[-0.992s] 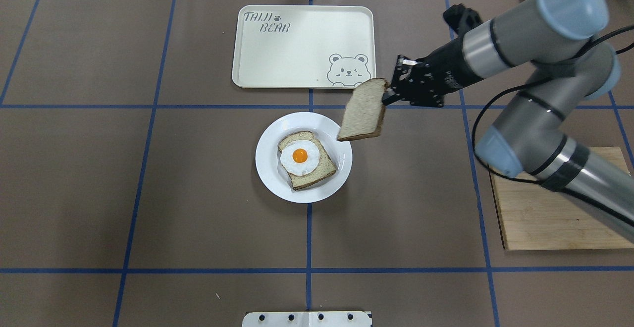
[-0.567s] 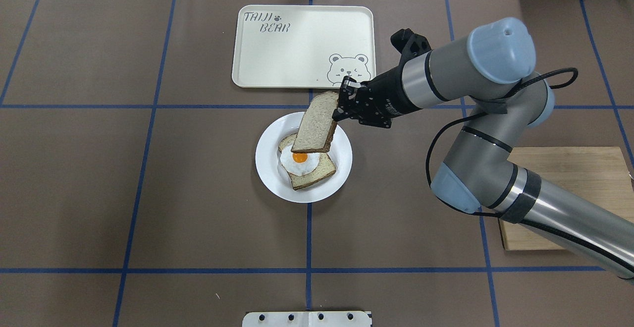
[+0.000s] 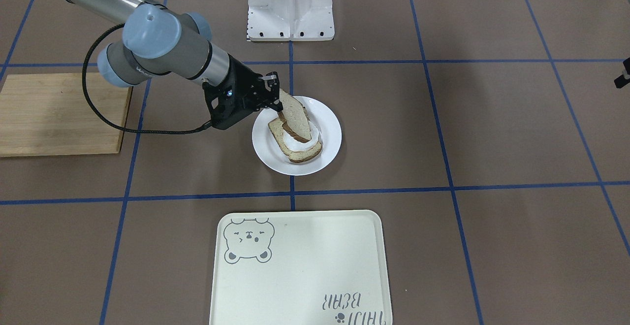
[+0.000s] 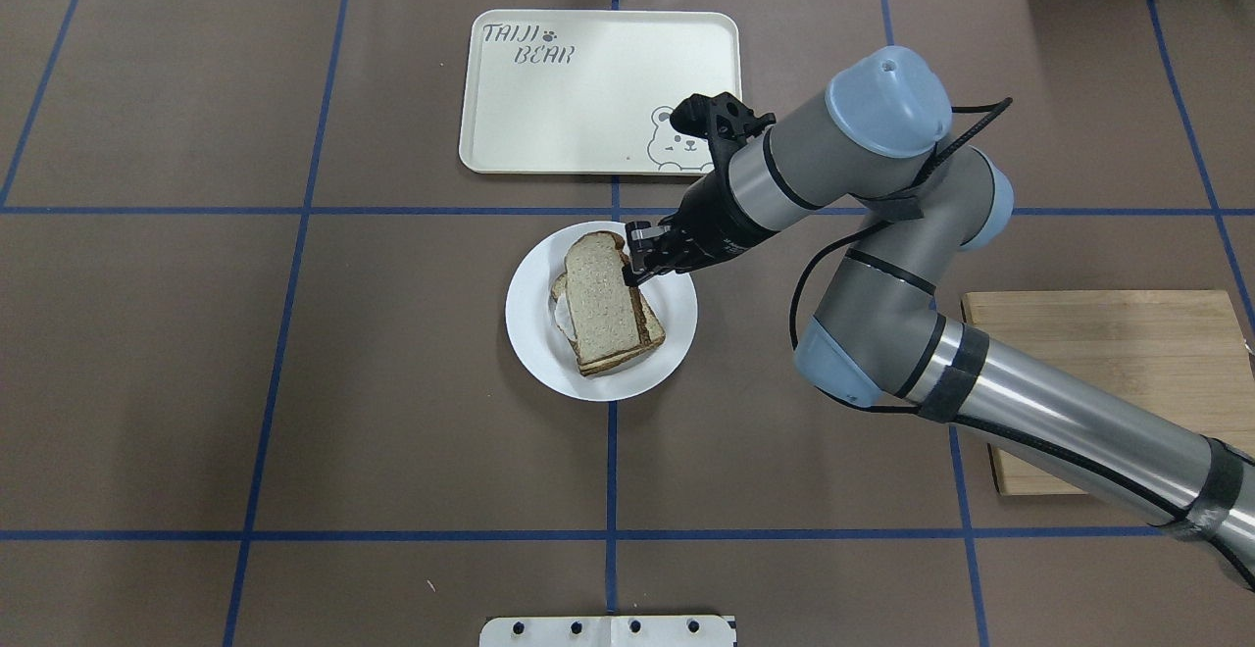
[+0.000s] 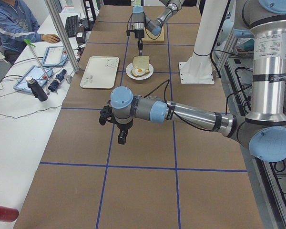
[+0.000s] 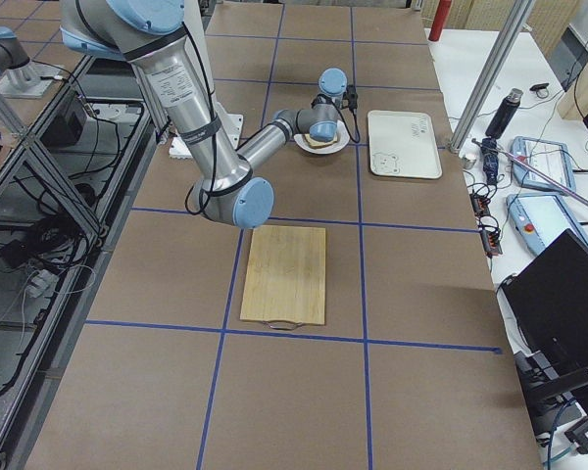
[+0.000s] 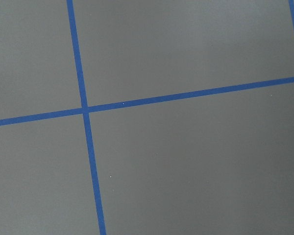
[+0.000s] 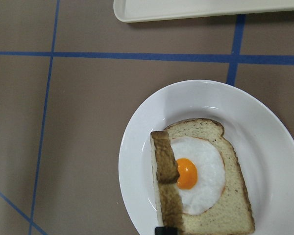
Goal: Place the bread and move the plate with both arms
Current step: 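Lower the bread onto the egg toast and open the right gripper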
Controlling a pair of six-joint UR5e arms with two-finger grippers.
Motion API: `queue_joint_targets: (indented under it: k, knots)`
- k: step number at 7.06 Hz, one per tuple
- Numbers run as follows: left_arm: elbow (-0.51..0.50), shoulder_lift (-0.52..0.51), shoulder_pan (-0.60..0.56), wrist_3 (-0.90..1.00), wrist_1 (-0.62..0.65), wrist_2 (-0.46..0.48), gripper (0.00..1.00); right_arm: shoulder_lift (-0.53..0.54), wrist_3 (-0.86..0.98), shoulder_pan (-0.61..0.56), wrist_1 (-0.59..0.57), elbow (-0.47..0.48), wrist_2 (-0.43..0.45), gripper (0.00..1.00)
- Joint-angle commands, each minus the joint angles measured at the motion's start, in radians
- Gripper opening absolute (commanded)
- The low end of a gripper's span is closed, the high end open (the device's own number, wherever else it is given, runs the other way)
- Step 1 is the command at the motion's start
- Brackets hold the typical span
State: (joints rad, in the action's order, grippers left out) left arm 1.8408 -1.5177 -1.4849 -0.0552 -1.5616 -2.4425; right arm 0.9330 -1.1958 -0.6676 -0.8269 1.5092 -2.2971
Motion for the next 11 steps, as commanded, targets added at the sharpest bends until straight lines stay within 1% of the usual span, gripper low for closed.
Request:
queue_joint_targets:
  k: [1, 3, 5, 6, 7, 9, 10, 11]
  knots:
    - [0.002, 0.001, -0.002, 0.000, 0.000, -0.003, 0.98, -0.039, 0.125, -0.003, 0.000, -0.069, -0.016, 0.00]
    - [0.008, 0.002, -0.002, 0.000, 0.000, -0.003, 0.98, -0.048, 0.151, 0.000, 0.000, -0.121, -0.025, 0.00]
    - [0.011, 0.001, -0.002, -0.033, -0.002, -0.003, 0.98, -0.048, 0.156, -0.001, 0.000, -0.133, -0.024, 0.00]
    - [0.023, 0.001, 0.000, -0.041, 0.000, -0.003, 0.98, -0.048, 0.153, -0.004, 0.000, -0.132, -0.021, 0.35]
    - [0.020, -0.002, 0.000, -0.055, 0.000, -0.003, 0.98, -0.045, 0.142, -0.006, -0.001, -0.132, -0.018, 0.99]
    - [0.015, -0.048, 0.003, -0.171, -0.005, -0.003, 0.98, -0.020, 0.137, -0.012, 0.000, -0.116, -0.021, 1.00]
    - [0.015, -0.086, 0.044, -0.266, -0.006, -0.009, 0.98, -0.017, 0.098, -0.030, 0.000, -0.089, -0.022, 1.00]
    - [0.017, -0.152, 0.123, -0.429, -0.029, -0.021, 0.98, 0.034, 0.079, -0.056, -0.006, -0.042, -0.024, 1.00]
